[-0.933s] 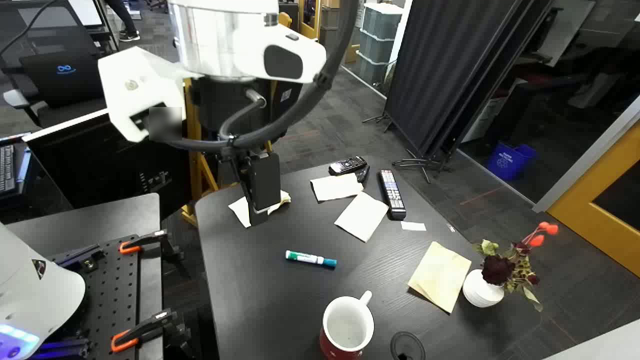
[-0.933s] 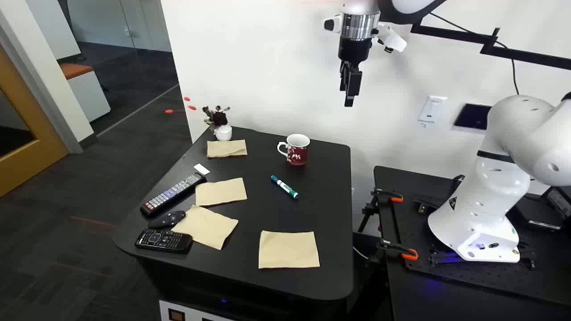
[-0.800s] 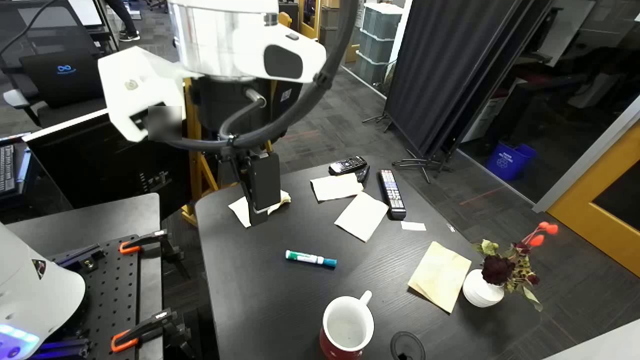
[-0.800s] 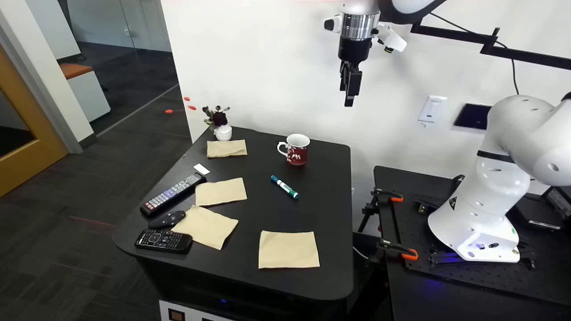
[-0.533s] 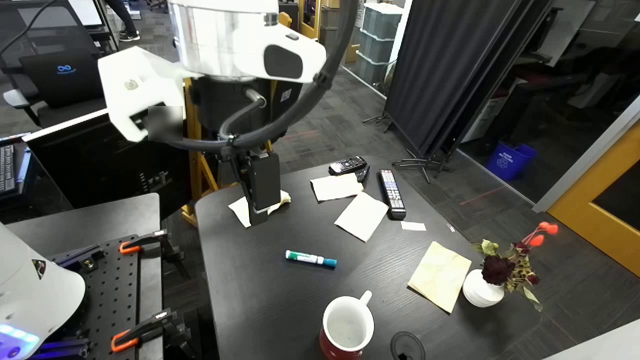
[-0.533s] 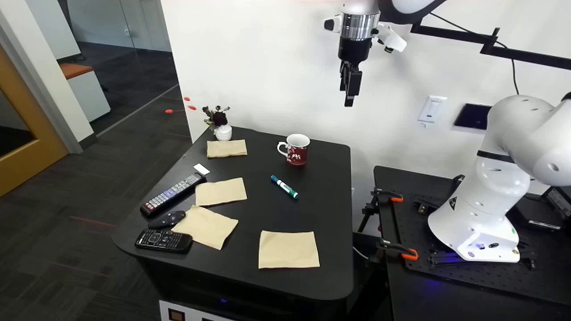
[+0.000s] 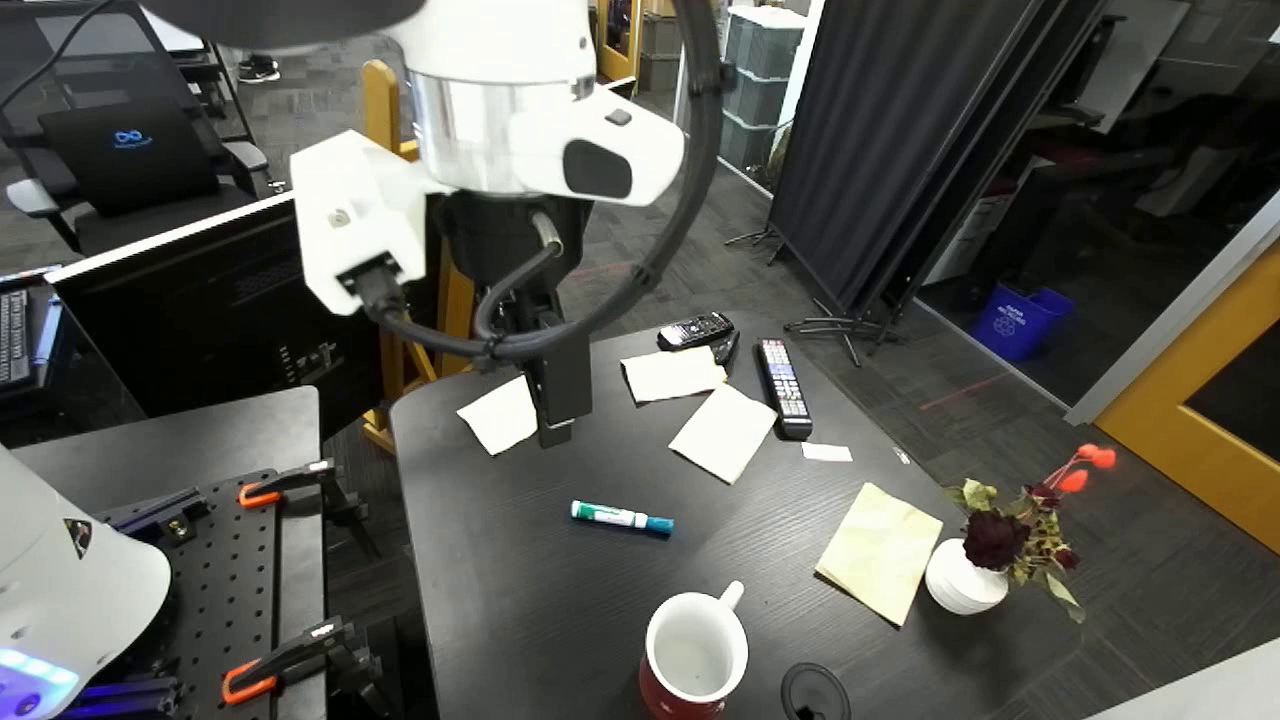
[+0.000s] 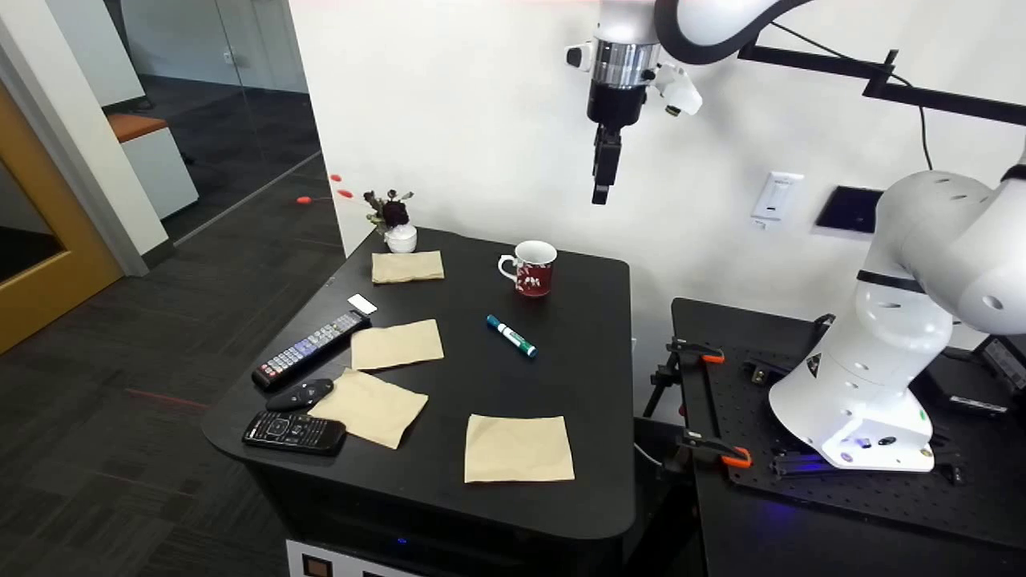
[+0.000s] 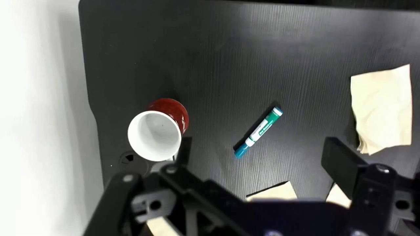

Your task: Put the marker in the mug

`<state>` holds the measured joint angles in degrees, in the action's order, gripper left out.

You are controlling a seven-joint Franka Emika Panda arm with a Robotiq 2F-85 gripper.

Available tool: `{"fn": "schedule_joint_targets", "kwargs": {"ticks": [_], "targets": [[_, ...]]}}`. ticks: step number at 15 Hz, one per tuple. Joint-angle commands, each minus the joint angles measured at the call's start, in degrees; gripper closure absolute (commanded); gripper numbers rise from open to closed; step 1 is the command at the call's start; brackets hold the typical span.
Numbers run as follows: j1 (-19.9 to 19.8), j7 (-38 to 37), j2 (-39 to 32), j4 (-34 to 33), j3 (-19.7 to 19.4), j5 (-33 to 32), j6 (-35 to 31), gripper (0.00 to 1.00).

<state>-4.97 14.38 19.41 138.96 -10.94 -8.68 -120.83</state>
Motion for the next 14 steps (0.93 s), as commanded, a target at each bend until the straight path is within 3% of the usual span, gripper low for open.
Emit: {"fn": "schedule_joint_targets", "kwargs": {"ticks": [1, 6, 10, 14], "targets": [[-0.1, -6.7, -7.7, -1.7, 1.4, 3.9, -7.6, 0.0], [-0.2, -15.3, -17.8, -2.9, 3.5, 7.6, -18.2, 0.0], [0.4, -26.0, -24.6, -3.7, 4.9, 5.1, -24.8, 0.0], [1.6, -31.8, -29.3, -3.6, 4.5, 4.1, -28.8, 0.0]]}}
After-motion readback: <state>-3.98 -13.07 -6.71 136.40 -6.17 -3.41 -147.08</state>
